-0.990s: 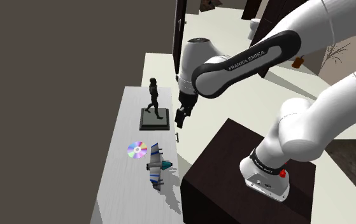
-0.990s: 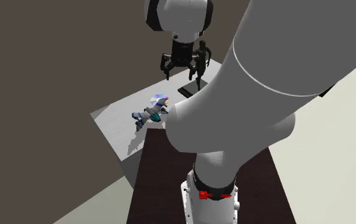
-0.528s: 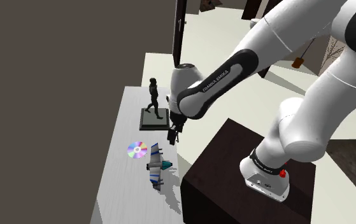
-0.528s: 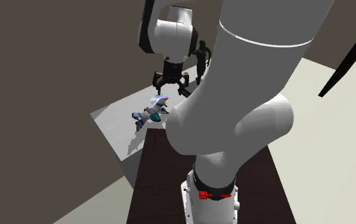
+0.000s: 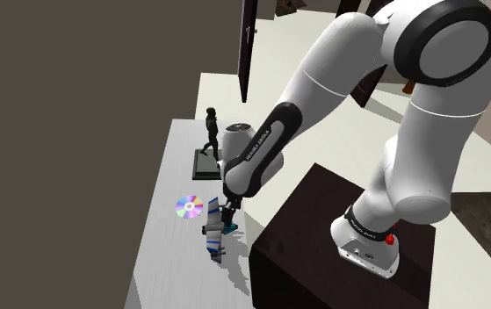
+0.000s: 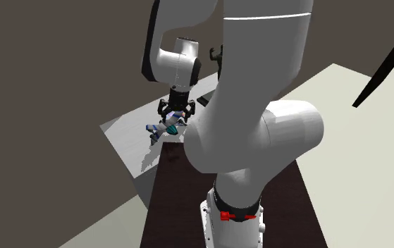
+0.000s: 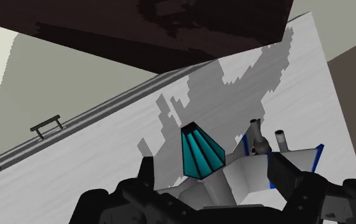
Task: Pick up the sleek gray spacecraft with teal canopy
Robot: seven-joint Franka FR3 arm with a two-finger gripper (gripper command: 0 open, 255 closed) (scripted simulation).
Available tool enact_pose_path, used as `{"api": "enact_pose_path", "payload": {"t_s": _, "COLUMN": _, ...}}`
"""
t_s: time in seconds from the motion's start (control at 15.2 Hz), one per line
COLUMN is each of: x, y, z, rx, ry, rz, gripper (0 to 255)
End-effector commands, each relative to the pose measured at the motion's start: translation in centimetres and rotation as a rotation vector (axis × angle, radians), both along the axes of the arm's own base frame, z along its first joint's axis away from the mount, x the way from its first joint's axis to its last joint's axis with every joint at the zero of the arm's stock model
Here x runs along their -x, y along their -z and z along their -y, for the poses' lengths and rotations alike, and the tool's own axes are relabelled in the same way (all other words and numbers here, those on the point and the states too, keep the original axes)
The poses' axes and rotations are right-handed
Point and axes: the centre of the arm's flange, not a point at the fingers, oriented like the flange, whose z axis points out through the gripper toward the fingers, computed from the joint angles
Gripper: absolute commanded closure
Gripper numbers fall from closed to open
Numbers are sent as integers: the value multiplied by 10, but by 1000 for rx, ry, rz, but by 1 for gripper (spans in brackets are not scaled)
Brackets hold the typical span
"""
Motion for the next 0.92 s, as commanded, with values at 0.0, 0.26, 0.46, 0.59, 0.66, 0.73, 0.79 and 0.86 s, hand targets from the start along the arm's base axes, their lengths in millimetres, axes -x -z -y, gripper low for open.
{"api": "enact_pose_path", "payload": {"t_s": 0.0, "x": 1, "y": 21, "z": -12, "rx": -14, "ry": -17, "rz": -13, "gripper": 0}}
{"api": "enact_pose_path", "payload": {"t_s": 0.26, "x": 2, "y": 45, "z": -17, "rx": -19, "ry": -24, "rz": -18, "gripper": 0}}
{"api": "enact_pose_path", "payload": {"t_s": 0.46, "x": 2, "y": 61, "z": -17, "rx": -19, "ry": -24, "rz": -18, "gripper": 0}}
{"api": "enact_pose_path", "payload": {"t_s": 0.59, "x": 2, "y": 69, "z": -17, "rx": -19, "ry": -24, "rz": -18, "gripper": 0}}
{"api": "enact_pose_path", "payload": {"t_s": 0.66, "x": 2, "y": 69, "z": -17, "rx": -19, "ry": -24, "rz": -18, "gripper": 0}}
{"api": "enact_pose_path", "payload": {"t_s": 0.73, "x": 2, "y": 69, "z": -16, "rx": -19, "ry": -24, "rz": -18, "gripper": 255}}
{"api": "enact_pose_path", "payload": {"t_s": 0.79, "x": 2, "y": 69, "z": -16, "rx": -19, "ry": -24, "rz": -18, "gripper": 255}}
{"api": "enact_pose_path", "payload": {"t_s": 0.86, "x": 2, "y": 69, "z": -16, "rx": -19, "ry": -24, "rz": -18, "gripper": 255}}
